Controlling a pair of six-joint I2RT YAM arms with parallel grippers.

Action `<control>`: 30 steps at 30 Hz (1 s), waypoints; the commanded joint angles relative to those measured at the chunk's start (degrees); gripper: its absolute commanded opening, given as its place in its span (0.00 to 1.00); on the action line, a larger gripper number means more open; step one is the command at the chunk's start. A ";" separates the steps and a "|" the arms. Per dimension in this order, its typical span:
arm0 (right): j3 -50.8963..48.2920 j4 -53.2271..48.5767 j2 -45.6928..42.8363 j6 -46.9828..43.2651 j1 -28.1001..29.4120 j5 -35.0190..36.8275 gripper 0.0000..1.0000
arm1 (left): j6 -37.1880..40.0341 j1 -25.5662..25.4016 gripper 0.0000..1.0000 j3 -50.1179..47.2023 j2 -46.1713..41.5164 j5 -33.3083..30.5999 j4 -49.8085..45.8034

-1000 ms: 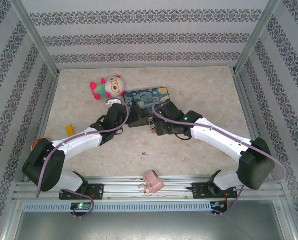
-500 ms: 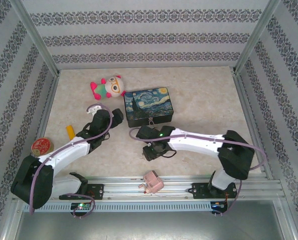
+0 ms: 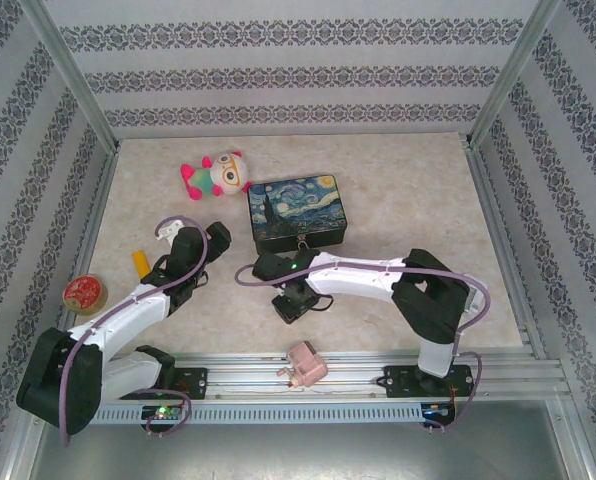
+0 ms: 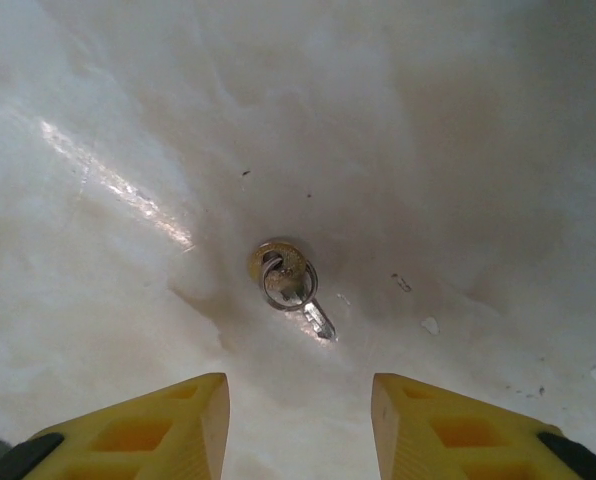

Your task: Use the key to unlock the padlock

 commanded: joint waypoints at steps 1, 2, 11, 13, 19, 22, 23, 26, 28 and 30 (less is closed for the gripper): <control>2.13 -2.31 1.97 -3.40 0.70 1.95 0.43 | -1.82 1.05 0.99 -0.90 -0.49 0.44 0.92; 2.39 -2.31 2.32 -3.67 0.81 1.90 0.43 | -1.78 1.13 0.99 -1.02 -0.39 0.44 0.98; 5.63 -2.51 6.35 -4.69 1.19 4.62 0.44 | -3.10 2.15 0.99 -1.89 0.63 1.58 2.79; 6.42 -2.57 7.09 -4.88 1.12 5.53 0.42 | -3.19 2.26 0.99 -1.86 0.94 2.17 3.23; 8.24 -2.64 8.50 -4.89 0.41 7.22 0.38 | -3.36 2.51 0.99 -1.60 1.83 3.18 3.36; 8.52 -2.55 8.55 -4.94 0.14 7.31 0.36 | -3.36 2.53 0.99 -1.60 2.12 3.54 3.43; 8.60 -2.54 8.50 -4.99 0.01 7.45 0.36 | -3.37 2.55 0.99 -1.61 2.18 3.56 3.51; 8.69 -2.60 8.46 -4.86 -0.34 8.09 0.33 | -3.45 2.58 0.99 -1.69 2.30 3.78 3.59; 8.56 -2.83 8.32 -4.44 -0.85 8.52 0.32 | -3.52 2.57 0.99 -1.69 2.33 3.87 3.60; 8.36 -2.93 8.04 -3.69 -1.39 8.87 0.32 | -3.54 2.58 0.99 -1.69 2.38 4.01 3.60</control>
